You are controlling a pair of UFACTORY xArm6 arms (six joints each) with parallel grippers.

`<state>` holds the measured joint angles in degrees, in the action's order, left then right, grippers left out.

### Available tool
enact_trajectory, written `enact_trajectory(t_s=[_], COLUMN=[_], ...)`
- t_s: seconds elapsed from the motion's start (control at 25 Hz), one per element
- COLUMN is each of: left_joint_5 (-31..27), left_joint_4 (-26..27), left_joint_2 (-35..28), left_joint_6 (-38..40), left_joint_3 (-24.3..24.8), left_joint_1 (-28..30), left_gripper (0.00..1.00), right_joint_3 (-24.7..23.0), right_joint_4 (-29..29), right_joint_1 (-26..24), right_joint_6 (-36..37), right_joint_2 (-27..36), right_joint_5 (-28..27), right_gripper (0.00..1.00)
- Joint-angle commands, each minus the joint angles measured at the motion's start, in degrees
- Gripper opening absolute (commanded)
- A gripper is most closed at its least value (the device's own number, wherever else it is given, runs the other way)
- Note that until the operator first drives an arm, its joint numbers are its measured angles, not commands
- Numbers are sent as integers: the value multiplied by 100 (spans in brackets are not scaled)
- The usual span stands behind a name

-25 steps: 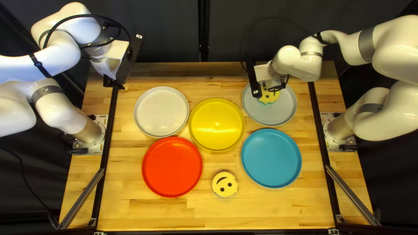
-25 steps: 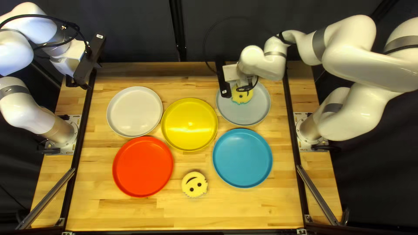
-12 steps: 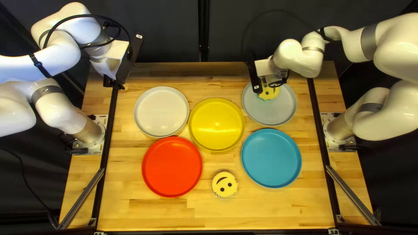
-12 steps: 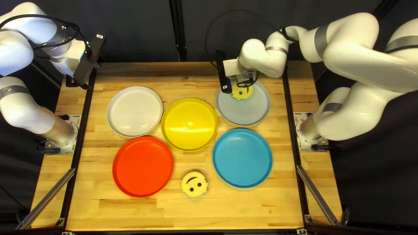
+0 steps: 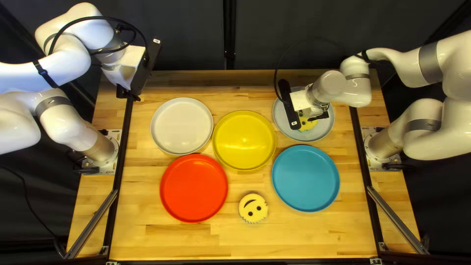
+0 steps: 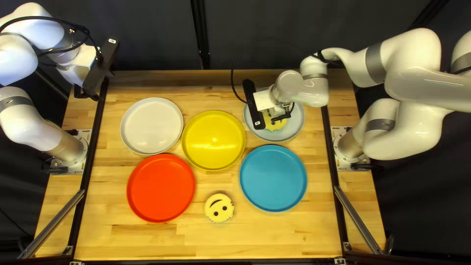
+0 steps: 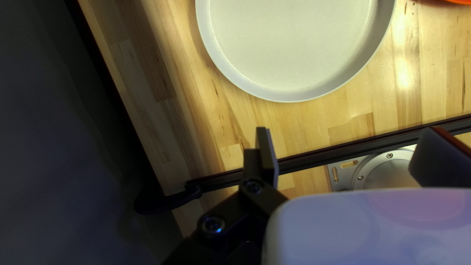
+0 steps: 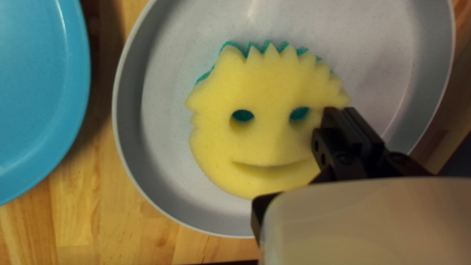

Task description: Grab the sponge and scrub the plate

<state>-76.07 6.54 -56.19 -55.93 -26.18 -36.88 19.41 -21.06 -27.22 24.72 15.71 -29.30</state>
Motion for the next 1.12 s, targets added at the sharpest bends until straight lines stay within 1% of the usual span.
enact_trajectory(t_s=[0.04, 0.2, 0.28, 0.36, 0.48, 0.52, 0.56, 0.6, 0.68, 0.72, 0.76, 0.8, 0.84, 0.88, 1.0, 1.12], left_joint_5=[0, 0, 0, 0, 0, 0, 0, 0, 0, 0, 0, 0, 0, 0, 0, 0], left_joint_4=[0, 0, 0, 0, 0, 0, 0, 0, 0, 0, 0, 0, 0, 0, 0, 0], left_joint_2=[0, 0, 0, 0, 0, 0, 0, 0, 0, 0, 0, 0, 0, 0, 0, 0], left_joint_6=[0, 0, 0, 0, 0, 0, 0, 0, 0, 0, 0, 0, 0, 0, 0, 0], left_joint_3=[0, 0, 0, 0, 0, 0, 0, 0, 0, 0, 0, 0, 0, 0, 0, 0], left_joint_1=[0, 0, 0, 0, 0, 0, 0, 0, 0, 0, 0, 0, 0, 0, 0, 0], left_gripper=[100, 100, 100, 100, 100, 100, 100, 100, 100, 100, 100, 100, 100, 100, 100, 100], right_joint_3=[329, 695, 725, 653, 379, 277, 257, 271, 335, 457, 519, 708, 783, 959, 1254, 1333], right_joint_4=[327, 576, 629, 647, 690, 743, 774, 931, 1141, 1353, 1443, 1665, 1755, 1961, 2294, 2573], right_joint_1=[-478, -761, -812, -780, -629, -481, -431, -245, -71, 21, 33, 54, 44, 36, 82, 242], right_joint_6=[675, 1100, 1174, 1151, 1010, 896, 864, 768, 726, 756, 785, 864, 908, 1001, 1082, 1066], right_joint_2=[-276, -610, -687, -672, -368, -210, -173, -104, -42, 6, 4, 49, 45, 45, -49, -18], right_joint_5=[79, 61, 97, 130, 52, -40, -74, -259, -499, -782, -890, -1226, -1338, -1604, -1954, -2089], right_gripper=[0, 0, 0, 0, 0, 0, 0, 0, 0, 0, 0, 0, 0, 0, 0, 0])
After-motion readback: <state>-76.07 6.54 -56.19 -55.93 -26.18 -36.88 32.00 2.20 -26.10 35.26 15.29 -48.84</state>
